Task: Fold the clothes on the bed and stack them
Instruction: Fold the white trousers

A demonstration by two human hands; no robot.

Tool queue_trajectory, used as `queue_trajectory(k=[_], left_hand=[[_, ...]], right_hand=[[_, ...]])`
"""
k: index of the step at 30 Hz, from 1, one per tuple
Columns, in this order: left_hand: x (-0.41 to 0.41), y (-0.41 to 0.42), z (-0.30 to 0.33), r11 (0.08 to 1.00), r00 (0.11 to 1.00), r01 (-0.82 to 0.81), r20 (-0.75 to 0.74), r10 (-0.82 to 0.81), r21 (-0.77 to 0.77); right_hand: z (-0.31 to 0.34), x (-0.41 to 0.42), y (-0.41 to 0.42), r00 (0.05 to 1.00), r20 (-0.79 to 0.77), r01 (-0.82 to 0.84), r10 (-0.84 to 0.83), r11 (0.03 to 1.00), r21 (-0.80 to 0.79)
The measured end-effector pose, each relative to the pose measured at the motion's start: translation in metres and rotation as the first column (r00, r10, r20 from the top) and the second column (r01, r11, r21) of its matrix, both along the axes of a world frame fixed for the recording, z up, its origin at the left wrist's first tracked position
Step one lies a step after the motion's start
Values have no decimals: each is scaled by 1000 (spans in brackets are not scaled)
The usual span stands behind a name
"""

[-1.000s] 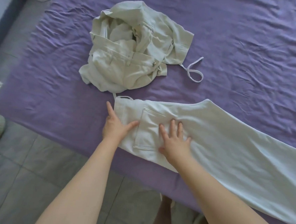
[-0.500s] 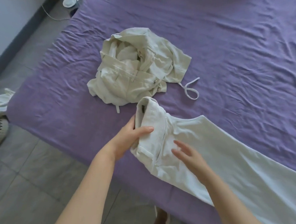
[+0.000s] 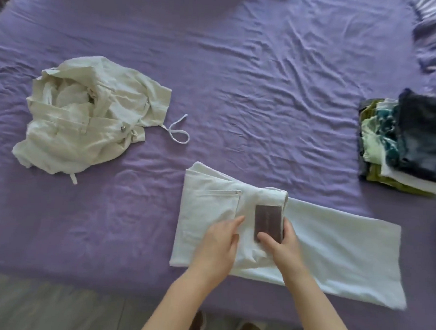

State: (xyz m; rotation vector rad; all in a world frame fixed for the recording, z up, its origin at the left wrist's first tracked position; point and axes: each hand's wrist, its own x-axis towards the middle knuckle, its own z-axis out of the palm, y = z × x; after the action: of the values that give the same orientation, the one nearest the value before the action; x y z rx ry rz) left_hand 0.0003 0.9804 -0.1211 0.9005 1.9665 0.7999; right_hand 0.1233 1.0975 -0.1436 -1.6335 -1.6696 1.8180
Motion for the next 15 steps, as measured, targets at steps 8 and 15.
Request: queue_trajectory(k=[8,15], left_hand=[[40,24,-63,813,864,174,-310,-397,-555],[19,11,-70,833,854,-25,-445,-270,-552]], right_hand=[[-40,49,17,967,205,-171,155,983,65],[-47,29,3,964,121,-240,238,971,-4]])
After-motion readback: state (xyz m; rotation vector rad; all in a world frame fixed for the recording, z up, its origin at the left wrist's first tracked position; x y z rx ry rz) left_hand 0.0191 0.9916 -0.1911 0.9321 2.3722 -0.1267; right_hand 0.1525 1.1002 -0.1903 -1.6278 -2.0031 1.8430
